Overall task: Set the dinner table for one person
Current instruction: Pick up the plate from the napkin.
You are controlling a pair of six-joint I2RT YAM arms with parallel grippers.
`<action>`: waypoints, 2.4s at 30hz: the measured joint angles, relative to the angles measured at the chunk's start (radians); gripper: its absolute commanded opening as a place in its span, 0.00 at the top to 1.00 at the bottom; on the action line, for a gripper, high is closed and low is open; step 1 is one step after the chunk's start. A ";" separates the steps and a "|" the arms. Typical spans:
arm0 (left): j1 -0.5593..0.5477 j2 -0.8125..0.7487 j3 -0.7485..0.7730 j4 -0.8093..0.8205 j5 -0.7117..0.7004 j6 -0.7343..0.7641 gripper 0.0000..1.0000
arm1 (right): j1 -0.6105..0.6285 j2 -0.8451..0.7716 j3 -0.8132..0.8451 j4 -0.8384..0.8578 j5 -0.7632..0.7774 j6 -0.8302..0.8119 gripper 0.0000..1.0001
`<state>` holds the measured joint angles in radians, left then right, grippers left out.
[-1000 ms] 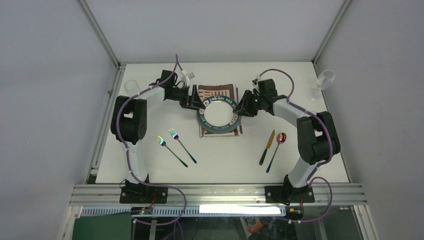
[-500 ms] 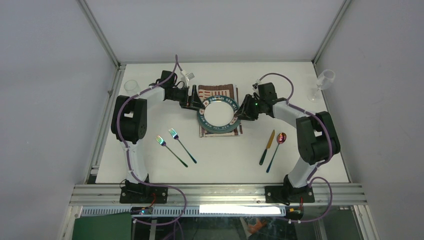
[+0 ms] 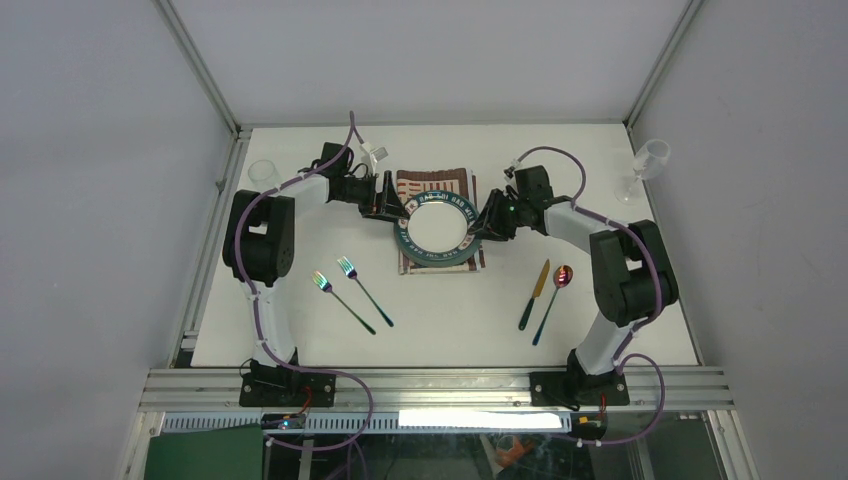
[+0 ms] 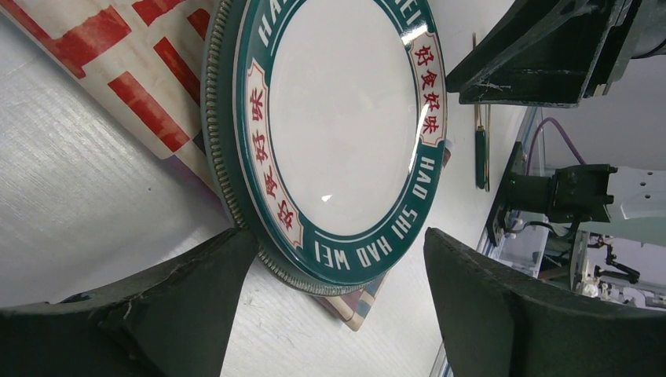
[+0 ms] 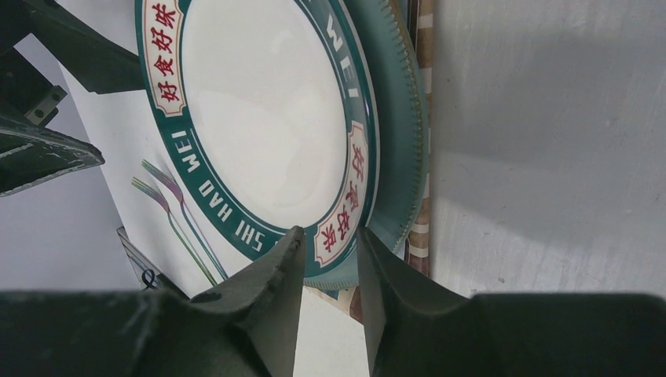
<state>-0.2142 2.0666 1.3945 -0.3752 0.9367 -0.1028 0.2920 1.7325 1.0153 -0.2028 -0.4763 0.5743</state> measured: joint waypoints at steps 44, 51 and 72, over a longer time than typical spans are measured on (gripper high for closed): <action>-0.015 -0.047 -0.007 -0.009 0.020 -0.017 0.14 | -0.006 -0.063 -0.037 -0.018 0.078 -0.015 0.68; -0.015 -0.032 -0.007 -0.010 0.031 -0.017 0.14 | -0.006 -0.063 -0.037 -0.019 0.079 -0.016 0.68; -0.013 -0.024 -0.008 -0.010 0.032 -0.017 0.14 | -0.006 0.007 -0.020 0.020 0.049 -0.011 0.70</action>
<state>-0.2276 2.0422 1.3869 -0.3851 0.9691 -0.1196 0.2855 1.7397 0.9955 -0.1829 -0.4274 0.5629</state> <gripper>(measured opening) 0.862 0.303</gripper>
